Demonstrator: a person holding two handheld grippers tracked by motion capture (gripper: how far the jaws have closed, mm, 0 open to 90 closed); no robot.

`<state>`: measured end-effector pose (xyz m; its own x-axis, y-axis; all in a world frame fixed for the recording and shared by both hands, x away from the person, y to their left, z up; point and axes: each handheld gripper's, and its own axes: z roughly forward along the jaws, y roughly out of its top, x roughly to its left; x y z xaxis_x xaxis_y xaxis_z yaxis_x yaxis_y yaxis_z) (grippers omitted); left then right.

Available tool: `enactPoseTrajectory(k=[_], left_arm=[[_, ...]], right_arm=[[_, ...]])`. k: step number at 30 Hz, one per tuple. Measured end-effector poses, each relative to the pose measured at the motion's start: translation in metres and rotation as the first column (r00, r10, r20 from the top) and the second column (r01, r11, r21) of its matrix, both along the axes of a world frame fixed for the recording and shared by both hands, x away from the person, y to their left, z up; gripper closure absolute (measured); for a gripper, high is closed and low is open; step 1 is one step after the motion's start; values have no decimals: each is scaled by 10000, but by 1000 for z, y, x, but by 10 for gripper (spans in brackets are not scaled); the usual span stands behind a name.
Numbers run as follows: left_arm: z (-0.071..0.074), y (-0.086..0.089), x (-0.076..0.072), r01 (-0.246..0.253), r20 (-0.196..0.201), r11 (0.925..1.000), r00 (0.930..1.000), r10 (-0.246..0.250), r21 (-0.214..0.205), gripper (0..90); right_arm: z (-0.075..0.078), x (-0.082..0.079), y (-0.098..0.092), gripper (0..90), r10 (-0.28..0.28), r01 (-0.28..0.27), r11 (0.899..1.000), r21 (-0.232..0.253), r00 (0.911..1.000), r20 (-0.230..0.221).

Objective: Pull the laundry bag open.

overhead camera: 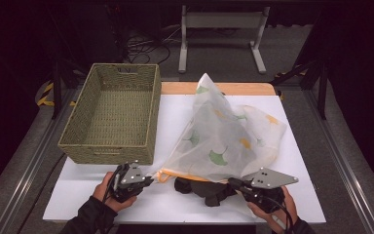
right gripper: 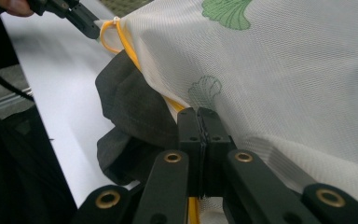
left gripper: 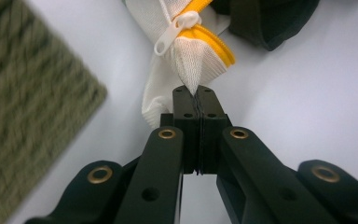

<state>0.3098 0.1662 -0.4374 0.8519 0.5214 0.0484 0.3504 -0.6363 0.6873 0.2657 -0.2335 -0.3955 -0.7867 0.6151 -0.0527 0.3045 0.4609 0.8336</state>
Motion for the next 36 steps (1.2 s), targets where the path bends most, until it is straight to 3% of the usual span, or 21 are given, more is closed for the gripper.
enactPoseTrajectory(k=[1, 2, 4, 7, 9, 11, 14, 15, 16, 17, 18, 19, 20, 22, 25, 26, 29, 31, 32, 34, 36], left_arm=[[-1, 3, -3, -214, 168, 9997, 9996, 216, -114, 860], [0, 6, -6, -204, 337, 9994, 9992, 213, -262, 779], [4, 9, -11, 277, 545, 9944, 9983, -222, -1024, 654], [17, 2, -22, 1046, 1047, 9822, 9905, -888, -1560, 601], [23, -12, -28, 1694, 1185, 9720, 9814, -1512, -1629, 571], [25, -34, -32, 2543, 1054, 9499, 9655, -2383, -1816, 559], [20, -71, -29, 3187, 768, 9359, 9475, -3103, -1500, 470], [14, -92, -25, 3491, 689, 9277, 9369, -3427, -1322, 441], [14, -92, -25, 3491, 689, 9277, 9369, -3427, -1322, 389], [9, -109, -21, 3431, 551, 9313, 9393, -3387, -1222, 389], [5, -123, -17, 3532, 375, 9250, 9354, -3515, -1398, 317], [3, -134, -13, 3545, 583, 9280, 9350, -3499, -1145, 285], [2, -144, -10, 3335, 819, 9387, 9415, -3269, -869, 247], [-1, -159, 2, 2894, 723, 9497, 9566, -2824, -1193, 213], [-9, -183, 21, 2277, 1011, 9718, 9700, -2210, -613, 204], [-9, -183, 21, 2277, 1011, 9718, 9700, -2210, -613, 214], [-6, -201, 27, 1675, 1830, 9859, 9691, -1655, 47, 285], [-5, -207, 33, 1441, 1843, 9895, 9729, -1399, -92, 397], [-3, -208, 37, 1451, 1718, 9890, 9754, -1380, -289, 505], [3, -206, 45, 1514, 1509, 9832, 9793, -1352, -1019, 670], [10, -205, 48, 1375, 1616, 9783, 9805, -1122, -1549, 737]], right_arm=[[0, 0, 5, 895, 122, -122, 9999, -57, 9999, 18], [0, 0, 9, 895, 240, -240, 9997, -90, 9997, 19], [0, 1, 14, 895, 316, -315, 9994, -141, 9995, 71], [1, 3, 19, 895, 325, -324, 9994, -134, 9994, 93], [1, 5, 20, 895, 239, -238, 9996, -138, 9997, 88], [1, 6, 20, 895, 196, -195, 9997, -112, 9998, 75], [1, 7, 21, 895, 190, -189, 9998, -104, 9998, 79], [1, 7, 21, 895, 178, -177, 9998, -94, 9998, 79], [1, 7, 21, 895, 178, -177, 9998, -94, 9998, 79], [2, 8, 20, 895, 150, -149, 9999, -35, 9999, 81], [3, 8, 19, 895, 125, -126, 9999, 42, 9998, 127], [5, 8, 18, 895, 108, -110, 9999, 118, 9998, 170], [7, 8, 17, 895, 90, -94, 9998, 196, 9998, 193], [9, 8, 15, 895, 57, -65, 9995, 314, 9997, 256], [9, 9, 11, 895, 189, -191, 9986, 503, 9998, 34], [9, 9, 11, 895, 189, -191, 9986, 503, 9998, 34], [6, 11, 9, 896, 251, -238, 9979, 606, 9995, -207], [6, 11, 8, 896, 189, -175, 9979, 626, 9996, -220], [7, 11, 7, 896, 189, -176, 9978, 646, 9996, -205], [10, 10, 6, 896, 150, -141, 9974, 704, 9998, -123], [14, 9, 3, 897, 126, -120, 9963, 848, 9999, -70]])
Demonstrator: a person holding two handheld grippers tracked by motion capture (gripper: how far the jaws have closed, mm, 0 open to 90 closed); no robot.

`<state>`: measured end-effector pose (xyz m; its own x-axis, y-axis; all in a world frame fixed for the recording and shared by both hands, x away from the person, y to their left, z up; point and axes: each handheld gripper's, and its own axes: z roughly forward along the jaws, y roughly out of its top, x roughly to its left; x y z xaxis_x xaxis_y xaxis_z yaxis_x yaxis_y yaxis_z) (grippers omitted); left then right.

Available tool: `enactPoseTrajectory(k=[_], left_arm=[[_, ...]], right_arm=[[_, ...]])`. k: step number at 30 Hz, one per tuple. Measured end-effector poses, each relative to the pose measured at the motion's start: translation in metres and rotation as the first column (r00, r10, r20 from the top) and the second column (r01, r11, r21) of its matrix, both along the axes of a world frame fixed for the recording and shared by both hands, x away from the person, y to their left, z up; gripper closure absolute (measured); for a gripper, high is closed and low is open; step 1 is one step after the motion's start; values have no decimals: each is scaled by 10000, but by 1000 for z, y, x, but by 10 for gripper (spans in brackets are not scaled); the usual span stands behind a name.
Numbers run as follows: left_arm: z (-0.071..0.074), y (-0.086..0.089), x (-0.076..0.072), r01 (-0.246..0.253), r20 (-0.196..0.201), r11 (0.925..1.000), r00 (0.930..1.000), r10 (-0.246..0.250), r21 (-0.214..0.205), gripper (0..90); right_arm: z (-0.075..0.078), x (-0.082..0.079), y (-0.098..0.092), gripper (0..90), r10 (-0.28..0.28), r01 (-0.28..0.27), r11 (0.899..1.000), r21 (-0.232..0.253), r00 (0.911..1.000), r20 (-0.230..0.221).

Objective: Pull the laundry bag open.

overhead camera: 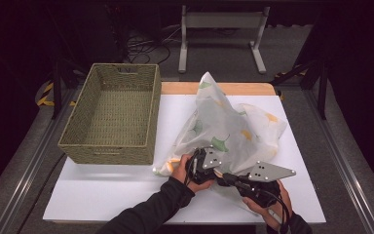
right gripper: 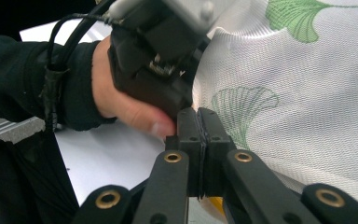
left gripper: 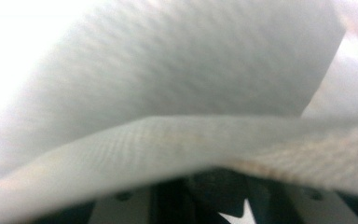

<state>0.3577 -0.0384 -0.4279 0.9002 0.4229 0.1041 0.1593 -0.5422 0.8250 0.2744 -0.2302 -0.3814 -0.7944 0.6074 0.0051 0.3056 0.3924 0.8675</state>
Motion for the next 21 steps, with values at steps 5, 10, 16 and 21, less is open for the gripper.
enactPoseTrajectory(k=[5, 10, 16, 21], left_arm=[[15, 4, 5, -869, 243, 9819, 9954, 923, -1684, 762], [13, 1, 24, -1885, 22, 9603, 9812, 1931, -2055, 765], [-3, 2, 48, -2768, 136, 9373, 9581, 2860, -2119, 752], [-6, 10, 45, -2066, 264, 9613, 9763, 2148, -1822, 636]], right_arm=[[15, -5, -1, 898, 172, -185, 9988, 462, 9995, 280], [27, -7, 2, 898, 360, -394, 9967, 708, 9981, 491], [13, -7, 3, 898, 278, -281, 9995, 165, 9995, 161], [-2, -1, -1, 898, -64, 65, 9982, -598, 10000, 23]])
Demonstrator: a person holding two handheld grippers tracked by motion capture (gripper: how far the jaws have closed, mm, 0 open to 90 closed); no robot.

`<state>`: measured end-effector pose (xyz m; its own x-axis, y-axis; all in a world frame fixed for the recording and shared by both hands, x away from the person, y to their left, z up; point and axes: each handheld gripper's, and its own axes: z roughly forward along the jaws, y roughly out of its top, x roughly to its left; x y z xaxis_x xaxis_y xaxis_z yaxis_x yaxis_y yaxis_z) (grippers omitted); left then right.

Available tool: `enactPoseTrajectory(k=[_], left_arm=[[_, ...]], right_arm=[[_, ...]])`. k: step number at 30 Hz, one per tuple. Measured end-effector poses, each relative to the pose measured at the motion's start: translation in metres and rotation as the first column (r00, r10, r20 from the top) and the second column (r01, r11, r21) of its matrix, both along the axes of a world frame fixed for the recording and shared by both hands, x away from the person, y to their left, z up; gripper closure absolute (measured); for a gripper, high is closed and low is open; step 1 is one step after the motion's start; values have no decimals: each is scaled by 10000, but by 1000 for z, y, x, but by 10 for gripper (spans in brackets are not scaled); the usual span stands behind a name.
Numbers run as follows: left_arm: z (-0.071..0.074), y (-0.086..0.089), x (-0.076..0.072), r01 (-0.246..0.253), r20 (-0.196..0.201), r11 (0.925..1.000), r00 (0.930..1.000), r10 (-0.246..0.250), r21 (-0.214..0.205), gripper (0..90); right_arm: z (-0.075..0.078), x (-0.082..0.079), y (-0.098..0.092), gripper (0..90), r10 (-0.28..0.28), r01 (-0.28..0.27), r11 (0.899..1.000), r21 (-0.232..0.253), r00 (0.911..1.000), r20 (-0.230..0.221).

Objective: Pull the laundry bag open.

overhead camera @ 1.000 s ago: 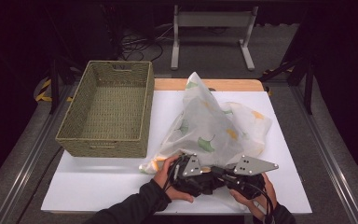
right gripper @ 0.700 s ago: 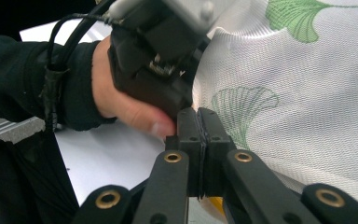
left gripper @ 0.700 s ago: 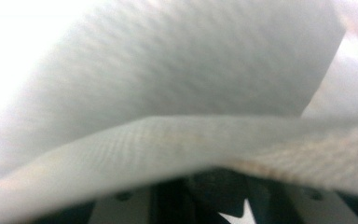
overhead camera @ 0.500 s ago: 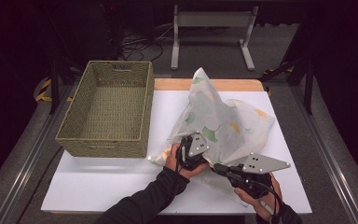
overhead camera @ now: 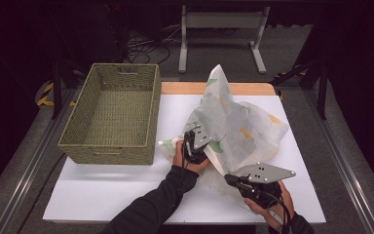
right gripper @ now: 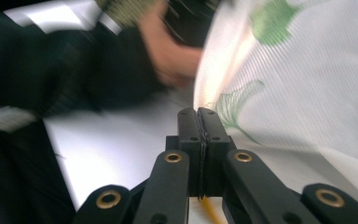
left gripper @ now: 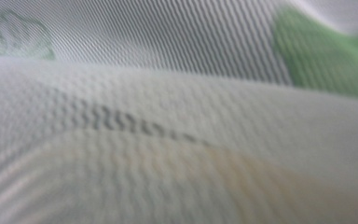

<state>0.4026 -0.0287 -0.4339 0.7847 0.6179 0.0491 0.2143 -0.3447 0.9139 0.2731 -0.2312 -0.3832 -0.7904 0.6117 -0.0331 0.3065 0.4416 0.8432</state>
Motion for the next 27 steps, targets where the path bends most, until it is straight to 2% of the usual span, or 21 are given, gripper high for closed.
enactPoseTrajectory(k=[3, 5, 6, 8, 9, 10, 11, 12, 14, 15, 16, 17, 18, 19, 21, 22, 23, 24, 25, 26, 27], left_arm=[[1, 12, -4, 815, -237, 9966, 9964, -813, 89, 478], [2, 15, -7, 1003, -229, 9948, 9947, -999, 180, 361], [4, 23, -12, 1543, -517, 9876, 9869, -1527, 300, 300], [8, 32, -19, 1936, -624, 9797, 9797, -1903, 514, 224], [8, 32, -19, 1936, -624, 9797, 9797, -1903, 514, 209], [11, 41, -24, 2030, -632, 9755, 9781, -1981, 843, 208], [11, 41, -24, 2030, -632, 9755, 9781, -1981, 843, 191], [14, 52, -28, 2293, -848, 9687, 9714, -2216, 949, 151], [15, 58, -31, 2357, -936, 9667, 9694, -2267, 997, 169], [16, 65, -34, 2403, -960, 9630, 9685, -2296, 1217, 169], [16, 69, -37, 2486, -1014, 9607, 9662, -2370, 1236, 172], [15, 73, -40, 2562, -1067, 9568, 9642, -2428, 1374, 179], [13, 76, -44, 2547, -1032, 9513, 9654, -2396, 1735, 189], [8, 79, -49, 2631, -1038, 9426, 9636, -2464, 2055, 197], [3, 79, -50, 2566, -1120, 9411, 9650, -2369, 2203, 218], [-2, 77, -49, 2441, -1164, 9393, 9681, -2218, 2412, 218], [-5, 76, -48, 2504, -1213, 9388, 9663, -2272, 2364, 215], [-8, 75, -46, 2444, -1251, 9416, 9674, -2203, 2318, 213], [-11, 73, -44, 2412, -1314, 9408, 9678, -2148, 2380, 226], [-18, 66, -38, 2136, -1421, 9370, 9734, -1800, 2763, 246], [-18, 66, -38, 2136, -1421, 9370, 9734, -1800, 2763, 274]], right_arm=[[-8, 6, -2, 898, -154, 153, 9999, -66, 9997, -214], [-10, 7, -3, 897, -216, 216, 9998, -17, 9995, -248], [-10, 7, -2, 898, -226, 226, 9997, -7, 9995, -238], [-9, 7, -2, 897, -265, 265, 9996, 3, 9996, -113], [-9, 7, -2, 897, -265, 265, 9996, 3, 9996, -113], [-8, 7, -3, 897, -322, 323, 9995, 59, 9994, -96], [-8, 8, -4, 898, -359, 360, 9993, 97, 9993, -69], [-7, 8, -5, 897, -408, 409, 9990, 159, 9991, -61], [-6, 7, -6, 897, -432, 433, 9988, 231, 9991, -45], [-5, 7, -7, 898, -462, 461, 9986, 261, 9989, 33], [-2, 6, -8, 898, -520, 516, 9981, 338, 9986, 130], [-1, 6, -9, 898, -542, 535, 9977, 410, 9984, 159], [1, 5, -10, 898, -549, 539, 9974, 484, 9983, 195], [2, 4, -10, 898, -550, 537, 9973, 493, 9982, 256], [3, 4, -11, 897, -562, 545, 9969, 566, 9980, 289], [3, 4, -10, 897, -529, 513, 9969, 591, 9982, 265], [3, 4, -9, 897, -528, 512, 9972, 539, 9982, 273], [2, 3, -8, 897, -486, 472, 9974, 543, 9985, 248], [1, 3, -7, 897, -437, 424, 9978, 510, 9988, 235], [0, 3, -4, 897, -356, 347, 9985, 434, 9991, 211], [-1, 3, -2, 897, -326, 319, 9990, 327, 9992, 229]])
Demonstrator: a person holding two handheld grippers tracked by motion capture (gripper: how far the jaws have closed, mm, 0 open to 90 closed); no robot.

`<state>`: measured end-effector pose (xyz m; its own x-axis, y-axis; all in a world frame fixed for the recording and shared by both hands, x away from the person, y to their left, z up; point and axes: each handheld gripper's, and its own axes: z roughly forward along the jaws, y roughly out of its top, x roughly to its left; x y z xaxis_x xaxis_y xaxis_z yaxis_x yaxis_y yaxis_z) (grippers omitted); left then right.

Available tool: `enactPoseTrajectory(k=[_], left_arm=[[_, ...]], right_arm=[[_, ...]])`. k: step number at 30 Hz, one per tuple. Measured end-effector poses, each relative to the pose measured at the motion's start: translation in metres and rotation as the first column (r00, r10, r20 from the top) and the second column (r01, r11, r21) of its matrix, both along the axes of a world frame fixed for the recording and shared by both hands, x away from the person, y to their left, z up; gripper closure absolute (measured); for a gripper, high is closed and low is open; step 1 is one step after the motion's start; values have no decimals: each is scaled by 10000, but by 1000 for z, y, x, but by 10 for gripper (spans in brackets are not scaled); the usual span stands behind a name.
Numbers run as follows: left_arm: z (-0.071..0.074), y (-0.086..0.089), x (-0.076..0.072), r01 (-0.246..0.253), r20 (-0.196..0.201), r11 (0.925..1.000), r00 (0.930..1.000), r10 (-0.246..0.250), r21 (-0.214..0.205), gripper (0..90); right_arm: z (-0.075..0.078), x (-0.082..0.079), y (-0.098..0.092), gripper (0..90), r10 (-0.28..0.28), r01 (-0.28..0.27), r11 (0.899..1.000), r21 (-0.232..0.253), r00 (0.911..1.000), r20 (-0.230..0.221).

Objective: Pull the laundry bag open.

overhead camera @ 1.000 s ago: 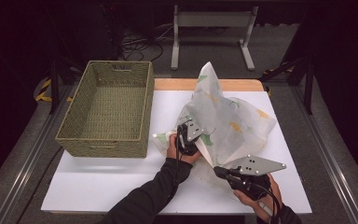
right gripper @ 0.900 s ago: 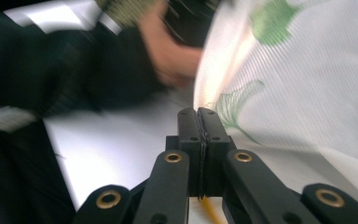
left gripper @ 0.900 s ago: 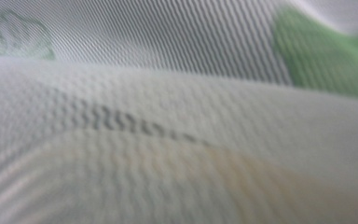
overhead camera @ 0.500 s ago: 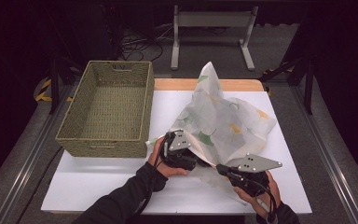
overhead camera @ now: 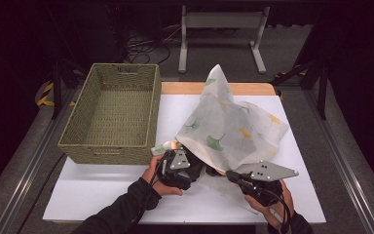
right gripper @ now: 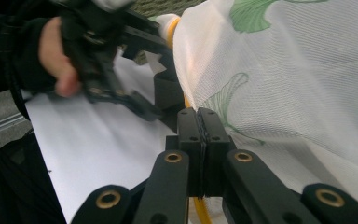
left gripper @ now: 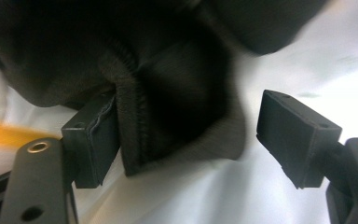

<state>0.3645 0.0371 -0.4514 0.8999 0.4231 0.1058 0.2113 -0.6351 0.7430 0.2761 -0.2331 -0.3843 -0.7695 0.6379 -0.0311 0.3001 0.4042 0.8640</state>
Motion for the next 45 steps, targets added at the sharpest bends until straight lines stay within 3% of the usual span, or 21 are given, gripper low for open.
enactPoseTrajectory(k=[1, 3, 5, 6, 9, 12, 13, 14, 16, 19, 21, 24, 25, 27, 29, 32, 34, 38, 41, 42, 45], left_arm=[[-4, -2, 3, -122, -57, 9999, 9999, 122, 9, 274], [-11, -4, 11, -58, -524, 9998, 9986, 47, -215, 447], [-12, -6, 14, 39, -625, 9993, 9980, -62, -370, 582], [-10, -8, 14, 42, -418, 9996, 9991, -54, -285, 657], [-5, -14, 13, 208, -575, 9931, 9980, -276, -1158, 833], [9, -31, 8, 839, -388, 9765, 9949, -934, -1983, 860], [9, -31, 8, 839, -388, 9765, 9949, -934, -1983, 860], [12, -37, 7, 868, -287, 9712, 9950, -955, -2219, 860], [17, -53, 8, 1018, -145, 9546, 9938, -1103, -2801, 859], [16, -75, 13, 657, 82, 9467, 9977, -666, -3152, 857], [10, -81, 21, 248, -128, 9375, 9994, -312, -3472, 859], [-2, -85, 36, -526, -339, 9308, 9985, 433, -3618, 862], [-3, -86, 37, -724, -358, 9307, 9973, 638, -3584, 864], [-2, -87, 38, -977, 387, 9451, 9926, 1154, -3119, 866], [-3, -85, 42, -1477, 23, 9352, 9876, 1568, -3220, 866], [-4, -84, 48, -1996, -57, 9321, 9782, 2076, -3021, 867], [-4, -84, 47, -2034, -56, 9318, 9774, 2115, -3008, 867], [-3, -80, 46, -1932, -200, 9268, 9801, 1974, -3221, 834], [-1, -75, 40, -1379, -261, 9346, 9902, 1369, -3278, 761], [0, -72, 36, -1088, -123, 9428, 9938, 1105, -3150, 735], [4, -59, 28, -740, -66, 9529, 9971, 754, -2941, 620]], right_arm=[[0, 0, 0, 897, 0, 0, 10000, 0, 10000, 0], [-2, 1, 2, 897, 86, -87, 9999, -60, 9999, -64], [-5, 1, 3, 897, 80, -81, 9998, -165, 10000, -58], [-6, 2, 3, 897, 81, -82, 9998, -162, 9999, -104], [-8, 3, 4, 897, 91, -93, 9999, -140, 9998, -172], [-7, 3, 5, 896, 159, -158, 9999, 52, 9998, -120], [-6, 3, 6, 896, 290, -289, 9994, 202, 9996, -20], [-6, 3, 6, 896, 290, -289, 9994, 202, 9996, -20], [-2, 2, 7, 896, 404, -409, 9985, 358, 9991, 132], [1, 0, 13, 896, 631, -637, 9974, 347, 9978, 185], [0, -2, 14, 897, 772, -773, 9968, 209, 9970, 69], [-2, -2, 13, 897, 858, -859, 9963, -28, 9961, -192], [-4, -2, 12, 897, 875, -876, 9962, -29, 9958, -286], [-9, -2, 9, 897, 782, -797, 9962, -340, 9959, -445], [-10, -1, 7, 897, 779, -798, 9961, -379, 9957, -498], [-12, -3, 3, 897, 739, -772, 9959, -471, 9949, -687], [-11, -5, 2, 897, 713, -746, 9960, -500, 9953, -661], [-10, -5, -2, 896, 469, -488, 9979, -422, 9979, -439], [-10, -5, -3, 896, 374, -390, 9983, -432, 9986, -380], [-11, -5, -2, 896, 329, -344, 9985, -435, 9988, -351], [-10, -5, -2, 896, 209, -218, 9990, -388, 9995, -246]])
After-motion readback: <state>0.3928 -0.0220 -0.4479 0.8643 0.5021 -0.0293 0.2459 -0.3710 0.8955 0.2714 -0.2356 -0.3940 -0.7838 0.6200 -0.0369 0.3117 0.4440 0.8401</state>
